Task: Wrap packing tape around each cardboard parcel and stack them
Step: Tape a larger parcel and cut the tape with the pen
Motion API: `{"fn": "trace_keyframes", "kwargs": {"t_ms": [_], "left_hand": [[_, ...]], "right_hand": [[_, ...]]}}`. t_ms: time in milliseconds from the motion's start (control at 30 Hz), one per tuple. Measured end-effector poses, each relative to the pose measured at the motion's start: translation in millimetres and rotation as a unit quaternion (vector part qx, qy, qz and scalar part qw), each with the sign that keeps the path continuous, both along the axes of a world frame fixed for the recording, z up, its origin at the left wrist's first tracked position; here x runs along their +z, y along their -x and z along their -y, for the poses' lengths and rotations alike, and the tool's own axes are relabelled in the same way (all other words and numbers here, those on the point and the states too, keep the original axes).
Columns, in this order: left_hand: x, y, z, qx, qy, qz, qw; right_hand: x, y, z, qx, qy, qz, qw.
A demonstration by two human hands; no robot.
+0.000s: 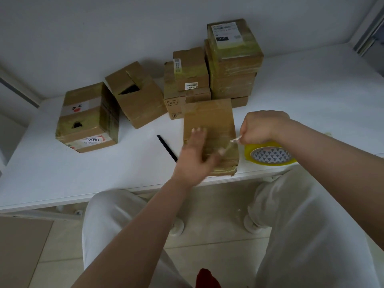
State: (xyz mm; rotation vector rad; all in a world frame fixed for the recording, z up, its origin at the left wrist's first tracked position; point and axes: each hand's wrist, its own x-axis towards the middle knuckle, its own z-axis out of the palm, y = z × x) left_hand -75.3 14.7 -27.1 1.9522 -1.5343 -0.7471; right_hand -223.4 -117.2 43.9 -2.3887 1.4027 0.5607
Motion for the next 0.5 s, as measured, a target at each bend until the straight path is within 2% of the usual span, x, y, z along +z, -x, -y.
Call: {"fn": "trace_keyframes", "kwargs": {"t_ms": [33, 67, 100, 167, 333, 400, 500], "left_hand": [[0, -8, 0, 0.093, 0.05, -0.066, 0.992], [-2, -17, 3, 0.177, 0.082, -0.068, 0.979], [-5, -28, 8, 0.241, 0.085, -0.033, 0.966], [-20, -52, 21, 0.317, 0.032, 0.031, 0.947], [-56, -76, 44, 0.32, -0.143, 0.093, 0.932], [-62, -74, 50, 0.306, -0.17, 0.135, 0.927], [-66, -80, 53, 0.3, -0.193, 0.143, 0.923]], "right_hand": [[-2, 1, 0, -0.006, -0.007, 0.004, 1.0], [-4, 2, 0, -0.011, -0.015, 0.007, 1.0], [-5, 3, 1, -0.013, -0.022, 0.01, 1.0], [-6, 4, 3, -0.014, -0.03, 0.013, 0.999], [-9, 5, 7, -0.003, -0.052, 0.031, 0.998], [-11, 4, 7, 0.001, -0.054, 0.037, 0.998], [-13, 3, 5, 0.002, -0.053, 0.045, 0.998]]}}
